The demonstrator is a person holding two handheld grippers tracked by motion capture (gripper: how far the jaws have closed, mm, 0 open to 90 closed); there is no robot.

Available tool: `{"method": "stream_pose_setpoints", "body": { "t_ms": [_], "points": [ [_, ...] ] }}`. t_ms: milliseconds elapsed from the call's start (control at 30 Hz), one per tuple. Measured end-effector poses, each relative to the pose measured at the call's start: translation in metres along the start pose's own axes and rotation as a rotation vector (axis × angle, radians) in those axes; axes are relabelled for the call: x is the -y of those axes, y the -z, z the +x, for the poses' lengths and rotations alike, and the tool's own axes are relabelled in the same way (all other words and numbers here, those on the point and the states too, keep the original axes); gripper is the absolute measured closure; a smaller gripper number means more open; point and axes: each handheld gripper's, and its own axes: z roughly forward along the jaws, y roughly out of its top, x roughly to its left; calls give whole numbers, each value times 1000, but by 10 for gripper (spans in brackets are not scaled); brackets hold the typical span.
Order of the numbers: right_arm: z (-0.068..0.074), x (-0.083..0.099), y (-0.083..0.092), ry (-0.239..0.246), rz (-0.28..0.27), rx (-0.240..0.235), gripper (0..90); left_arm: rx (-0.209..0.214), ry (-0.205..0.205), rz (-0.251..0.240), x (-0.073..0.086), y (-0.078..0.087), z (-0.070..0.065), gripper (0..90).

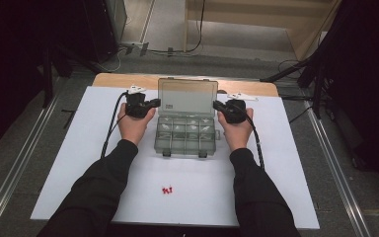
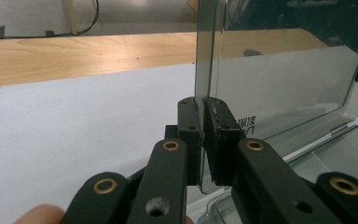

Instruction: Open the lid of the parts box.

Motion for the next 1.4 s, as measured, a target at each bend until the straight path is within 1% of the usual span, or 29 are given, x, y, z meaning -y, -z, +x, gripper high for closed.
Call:
{"method": "stream_pose_setpoints", "body": {
  "t_ms": [67, 167, 300, 367, 500, 567, 600, 700, 733, 867, 900, 967, 1000, 1067, 1133, 1267, 1300, 1333, 1367, 1400],
  "points": [
    [-1, -1, -1, -2, 7, 2, 848, 7, 3, 10, -1, -1, 2, 848],
    [-1, -3, -3, 4, 21, 14, 844, 10, 19, 13, -2, -3, 3, 847],
    [-3, -4, -5, -6, 32, 6, 841, 25, 40, 17, -2, -6, 6, 846],
    [-4, -4, -6, -23, 40, -3, 838, 33, 55, 23, -3, -7, 7, 844],
    [-6, -2, -9, -40, 58, 2, 834, 31, 61, 37, -2, -9, 10, 847],
    [-7, -1, -12, -54, 74, -1, 838, 33, 74, 46, -2, -11, 11, 849],
    [-8, -1, -12, -59, 76, -9, 839, 39, 81, 52, -1, -12, 13, 849],
    [-13, 2, -16, -100, 85, -41, 843, 52, 100, 68, 0, -14, 17, 850],
    [-14, 3, -18, -111, 91, -42, 843, 54, 108, 73, 0, -15, 18, 850],
    [-16, 5, -22, -123, 114, -50, 843, 74, 137, 95, 2, -19, 23, 851],
    [-17, 5, -23, -138, 121, -52, 843, 75, 145, 97, 3, -20, 24, 851],
    [-18, 6, -25, -139, 132, -55, 843, 79, 146, 112, 3, -22, 26, 852],
    [-18, 6, -25, -147, 138, -54, 844, 80, 155, 114, 4, -23, 27, 852],
    [-19, 7, -26, -162, 146, -59, 844, 81, 161, 118, 5, -25, 28, 852],
    [-19, 8, -28, -166, 144, -60, 844, 78, 154, 126, 6, -26, 29, 852],
    [-21, 10, -30, -158, 151, -61, 838, 76, 154, 122, 8, -29, 29, 846],
    [-21, 11, -30, -157, 147, -64, 825, 76, 152, 120, 8, -29, 30, 843],
    [-21, 11, -30, -146, 146, -56, 764, 74, 146, 117, 8, -29, 29, 798],
    [-21, 12, -30, -124, 138, -43, 715, 66, 133, 118, 8, -28, 29, 764],
    [-21, 12, -29, -114, 133, -42, 647, 58, 124, 118, 7, -27, 27, 735]
  ]
}}
